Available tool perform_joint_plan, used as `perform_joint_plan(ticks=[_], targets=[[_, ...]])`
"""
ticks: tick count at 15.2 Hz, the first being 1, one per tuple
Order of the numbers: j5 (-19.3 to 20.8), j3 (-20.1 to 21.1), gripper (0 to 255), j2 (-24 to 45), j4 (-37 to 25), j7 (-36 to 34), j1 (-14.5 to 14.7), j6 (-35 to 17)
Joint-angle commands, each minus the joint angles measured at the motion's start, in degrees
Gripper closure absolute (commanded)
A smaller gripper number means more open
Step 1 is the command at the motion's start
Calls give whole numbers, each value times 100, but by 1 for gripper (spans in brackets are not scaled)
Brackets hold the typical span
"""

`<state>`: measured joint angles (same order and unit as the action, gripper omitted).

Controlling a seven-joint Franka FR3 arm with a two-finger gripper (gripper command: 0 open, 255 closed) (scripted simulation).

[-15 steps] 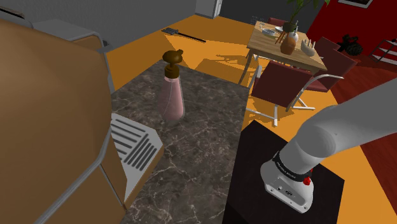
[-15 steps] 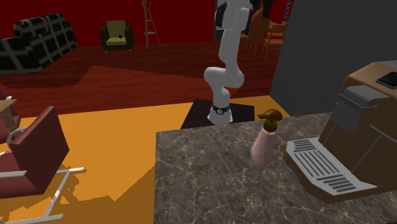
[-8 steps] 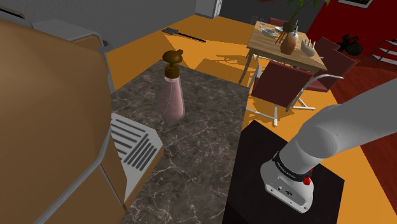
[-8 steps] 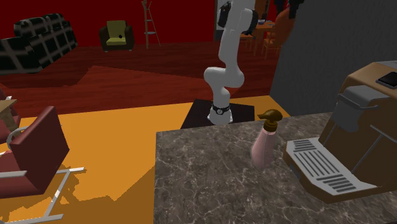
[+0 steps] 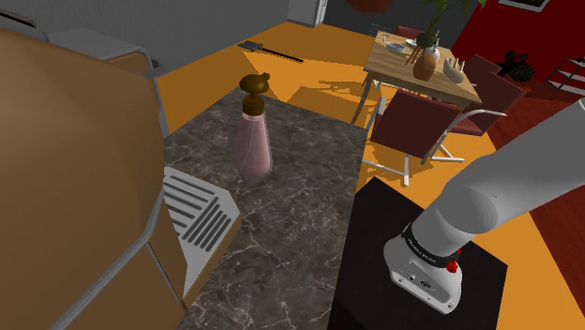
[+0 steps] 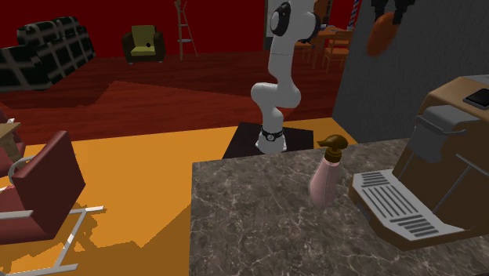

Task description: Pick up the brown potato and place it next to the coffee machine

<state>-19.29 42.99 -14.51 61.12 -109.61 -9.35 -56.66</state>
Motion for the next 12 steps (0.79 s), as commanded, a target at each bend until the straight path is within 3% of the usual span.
perform_joint_plan(ticks=[1, 3, 6, 12], targets=[[289, 649, 255, 396, -397, -554, 19, -26], [984, 1653, 255, 1046, -859, -1299, 157, -71], [276, 864, 255, 310, -33, -753, 80, -389], [-248, 134, 255, -527, 1205, -182, 217, -898]])
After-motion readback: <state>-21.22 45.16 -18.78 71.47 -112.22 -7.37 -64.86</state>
